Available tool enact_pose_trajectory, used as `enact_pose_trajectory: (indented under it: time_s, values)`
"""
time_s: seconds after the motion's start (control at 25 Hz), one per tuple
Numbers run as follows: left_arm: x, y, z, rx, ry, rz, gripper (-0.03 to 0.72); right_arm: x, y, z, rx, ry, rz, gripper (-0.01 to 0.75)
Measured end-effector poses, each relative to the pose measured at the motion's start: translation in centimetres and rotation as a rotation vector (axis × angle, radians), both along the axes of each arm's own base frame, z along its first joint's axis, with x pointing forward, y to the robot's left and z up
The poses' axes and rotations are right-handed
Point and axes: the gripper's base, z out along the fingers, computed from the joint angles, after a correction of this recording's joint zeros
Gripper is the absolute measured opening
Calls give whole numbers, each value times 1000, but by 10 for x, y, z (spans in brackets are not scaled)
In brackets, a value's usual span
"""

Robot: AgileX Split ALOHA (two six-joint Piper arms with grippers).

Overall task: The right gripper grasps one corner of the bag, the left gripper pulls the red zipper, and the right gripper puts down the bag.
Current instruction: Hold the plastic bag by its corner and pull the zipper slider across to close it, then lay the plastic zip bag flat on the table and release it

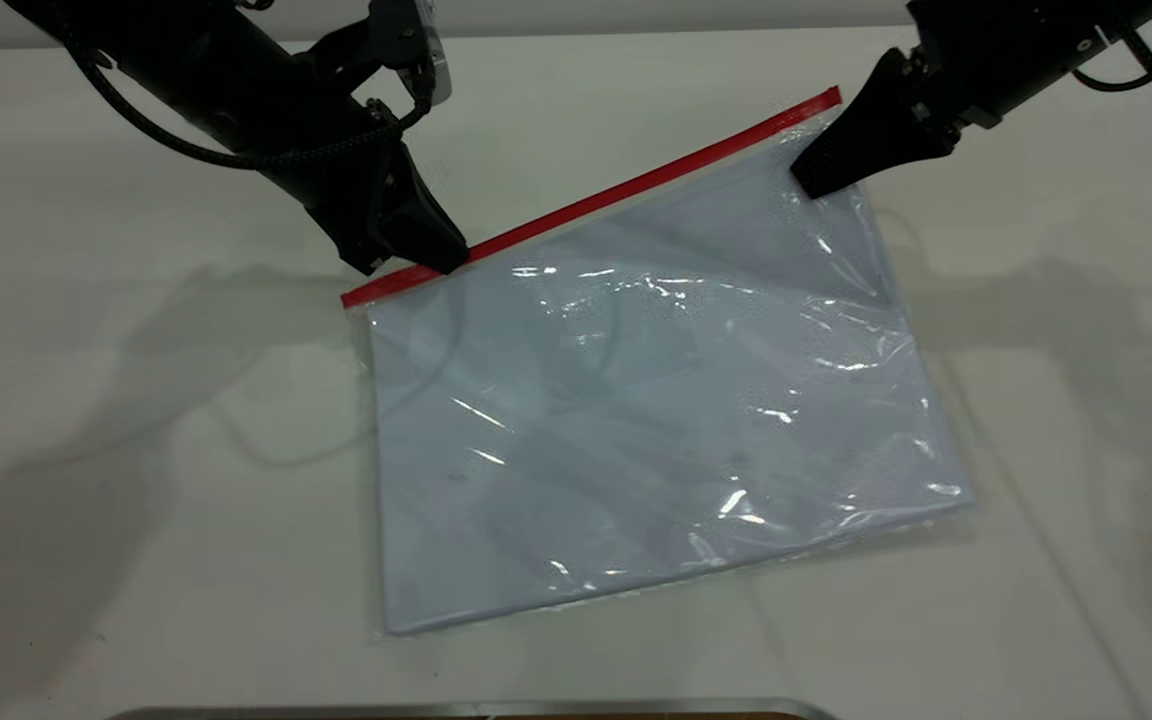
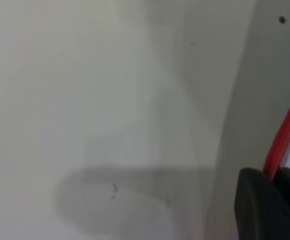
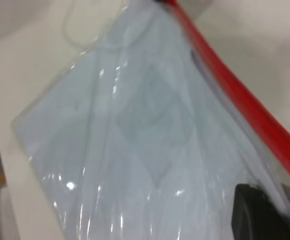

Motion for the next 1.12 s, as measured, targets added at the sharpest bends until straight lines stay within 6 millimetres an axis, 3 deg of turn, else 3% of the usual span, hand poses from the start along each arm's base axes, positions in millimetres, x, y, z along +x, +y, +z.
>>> enact_pose_trajectory:
  time_s: [0.84,1.0,1.12]
  values:
    - [-4,22,-8,197,61,3,61,4,-12,-1,-18,14,-76,55]
    - [-2,25,-9,223,45,0,111,6,-17,-2,-32,5,-101,125]
    - [1,32,-10,236,32,33,182,8,-23,-3,-43,-2,-123,260]
